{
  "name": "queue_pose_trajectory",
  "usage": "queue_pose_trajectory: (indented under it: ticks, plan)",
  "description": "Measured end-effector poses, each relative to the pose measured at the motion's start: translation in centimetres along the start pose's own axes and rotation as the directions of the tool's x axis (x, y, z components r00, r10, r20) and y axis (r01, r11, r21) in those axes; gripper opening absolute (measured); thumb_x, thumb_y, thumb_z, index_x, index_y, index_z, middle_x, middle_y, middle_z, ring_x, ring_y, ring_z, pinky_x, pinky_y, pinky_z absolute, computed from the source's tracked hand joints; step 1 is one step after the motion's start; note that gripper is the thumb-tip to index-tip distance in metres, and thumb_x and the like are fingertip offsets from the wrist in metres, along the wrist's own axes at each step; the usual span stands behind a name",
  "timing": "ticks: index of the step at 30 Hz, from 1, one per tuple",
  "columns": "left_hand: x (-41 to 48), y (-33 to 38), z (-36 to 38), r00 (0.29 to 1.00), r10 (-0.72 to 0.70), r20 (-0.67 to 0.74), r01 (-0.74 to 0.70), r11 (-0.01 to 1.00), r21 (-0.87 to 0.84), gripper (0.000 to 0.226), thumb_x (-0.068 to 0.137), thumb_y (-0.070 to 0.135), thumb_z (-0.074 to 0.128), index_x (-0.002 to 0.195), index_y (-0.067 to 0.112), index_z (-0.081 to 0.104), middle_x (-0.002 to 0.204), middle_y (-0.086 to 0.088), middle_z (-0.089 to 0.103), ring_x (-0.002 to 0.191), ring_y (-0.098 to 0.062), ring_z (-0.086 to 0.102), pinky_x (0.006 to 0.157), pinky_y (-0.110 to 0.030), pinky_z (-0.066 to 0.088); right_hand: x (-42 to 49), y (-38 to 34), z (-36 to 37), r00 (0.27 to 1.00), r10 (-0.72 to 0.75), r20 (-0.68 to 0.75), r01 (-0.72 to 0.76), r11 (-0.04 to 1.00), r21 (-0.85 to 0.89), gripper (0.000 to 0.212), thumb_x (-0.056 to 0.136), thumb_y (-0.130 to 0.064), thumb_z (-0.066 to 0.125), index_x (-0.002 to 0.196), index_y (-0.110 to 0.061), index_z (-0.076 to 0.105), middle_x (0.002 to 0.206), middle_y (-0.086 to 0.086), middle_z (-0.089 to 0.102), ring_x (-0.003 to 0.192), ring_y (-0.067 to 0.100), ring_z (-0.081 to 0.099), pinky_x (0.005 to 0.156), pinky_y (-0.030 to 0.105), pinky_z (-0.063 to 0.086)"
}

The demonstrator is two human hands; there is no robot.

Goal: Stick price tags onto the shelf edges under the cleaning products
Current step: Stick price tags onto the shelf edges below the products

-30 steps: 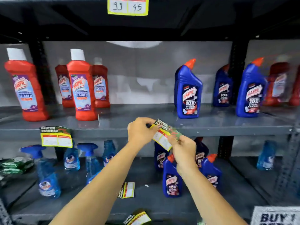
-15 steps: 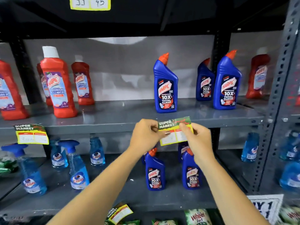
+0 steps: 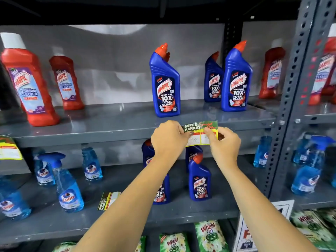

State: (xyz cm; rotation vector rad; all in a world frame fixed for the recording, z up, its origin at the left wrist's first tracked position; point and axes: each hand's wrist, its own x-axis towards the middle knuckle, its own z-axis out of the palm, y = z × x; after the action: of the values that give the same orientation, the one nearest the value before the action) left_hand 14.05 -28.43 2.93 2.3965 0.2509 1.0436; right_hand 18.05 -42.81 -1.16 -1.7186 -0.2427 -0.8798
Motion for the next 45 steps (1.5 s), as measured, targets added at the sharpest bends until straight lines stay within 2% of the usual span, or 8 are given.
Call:
queue_pose_trajectory:
  ticks: [4,15,23,27,33,38,42,45]
  plan:
    - [0.5,0.0,-0.2,0.999,0.026,0.024,-0.028,0.993,0.114,0.042,0.067,0.060,0.075,0.068,0.019,0.067,0.063,0.005,0.060,0.061,-0.019,0.050,0.053,-0.027,0.034,0.7,1.0,-0.5,0.985,0.144,-0.091,-0.144,0.990,0.006,0.039,0.064,-0.056,0.078,0.060,-0.019,0.064,0.056,-0.006,0.062,0.054,0.012,0.058,0.055,0.029,0.045]
    - [-0.2,-1.4,-0.5,0.977,0.210,0.026,-0.209,0.943,0.258,0.054,0.076,0.070,0.059,0.061,0.019,0.051,0.057,0.002,0.053,0.053,-0.021,0.048,0.046,-0.025,0.022,0.1,1.9,-0.7,0.989,0.006,-0.148,-0.027,0.989,-0.142,0.052,0.064,-0.070,0.069,0.059,-0.020,0.055,0.045,-0.008,0.047,0.045,0.010,0.047,0.052,0.030,0.044]
    - [-2.9,-8.4,-2.6,0.923,0.381,-0.062,-0.349,0.892,0.287,0.046,0.089,0.041,0.062,0.056,0.019,0.039,0.049,-0.004,0.055,0.042,-0.030,0.046,0.047,-0.028,0.033,-5.2,5.7,-0.2,0.991,0.040,-0.128,-0.059,0.987,-0.148,0.037,0.075,-0.053,0.070,0.066,-0.021,0.054,0.046,-0.006,0.045,0.047,0.010,0.046,0.051,0.030,0.038]
    - [-9.4,-19.1,-2.9,0.994,-0.069,-0.081,0.081,0.985,0.153,0.041,0.097,0.039,0.050,0.064,0.013,0.048,0.061,-0.008,0.062,0.057,-0.035,0.057,0.052,-0.034,0.040,-13.9,7.7,4.3,0.984,0.130,0.125,-0.108,0.979,-0.173,0.035,0.080,-0.046,0.068,0.063,-0.019,0.053,0.049,-0.003,0.054,0.050,0.016,0.052,0.052,0.030,0.037]
    - [-22.2,-33.1,-1.0,0.638,-0.752,0.164,0.731,0.659,0.177,0.023,0.098,0.020,0.045,0.107,0.003,0.057,0.106,-0.029,0.067,0.095,-0.044,0.064,0.079,-0.044,0.051,-24.7,8.5,12.9,0.615,0.241,0.751,-0.008,0.954,-0.300,0.033,0.085,-0.043,0.064,0.112,-0.024,0.065,0.094,-0.005,0.071,0.084,0.016,0.066,0.073,0.030,0.051]
    - [-23.0,-35.2,0.6,0.547,-0.731,0.408,0.765,0.634,0.110,0.052,0.086,0.012,0.068,0.134,0.003,0.050,0.131,-0.017,0.060,0.118,-0.033,0.058,0.094,-0.035,0.045,-27.5,8.2,17.6,0.384,0.234,0.893,0.247,0.906,-0.344,0.065,0.075,-0.053,0.068,0.131,-0.026,0.049,0.114,-0.001,0.064,0.109,0.024,0.053,0.087,0.038,0.047]
    - [-20.8,-35.9,0.9,0.543,-0.717,0.437,0.766,0.636,0.091,0.015,0.081,0.014,0.075,0.076,0.006,0.064,0.078,-0.027,0.067,0.066,-0.017,0.055,0.062,-0.033,0.041,-28.1,7.9,19.4,0.476,0.191,0.859,0.349,0.855,-0.383,0.036,0.077,-0.045,0.067,0.110,-0.029,0.062,0.108,-0.002,0.067,0.105,0.025,0.057,0.083,0.038,0.045]
    - [-20.2,-36.7,1.3,0.556,-0.729,0.400,0.737,0.655,0.169,0.043,0.084,0.026,0.073,0.052,0.014,0.047,0.053,-0.011,0.053,0.053,-0.019,0.043,0.058,-0.029,0.032,-28.4,7.7,20.1,0.501,0.124,0.856,0.369,0.864,-0.341,0.019,0.085,-0.031,0.062,0.101,-0.023,0.068,0.097,0.002,0.072,0.096,0.028,0.063,0.077,0.035,0.044]
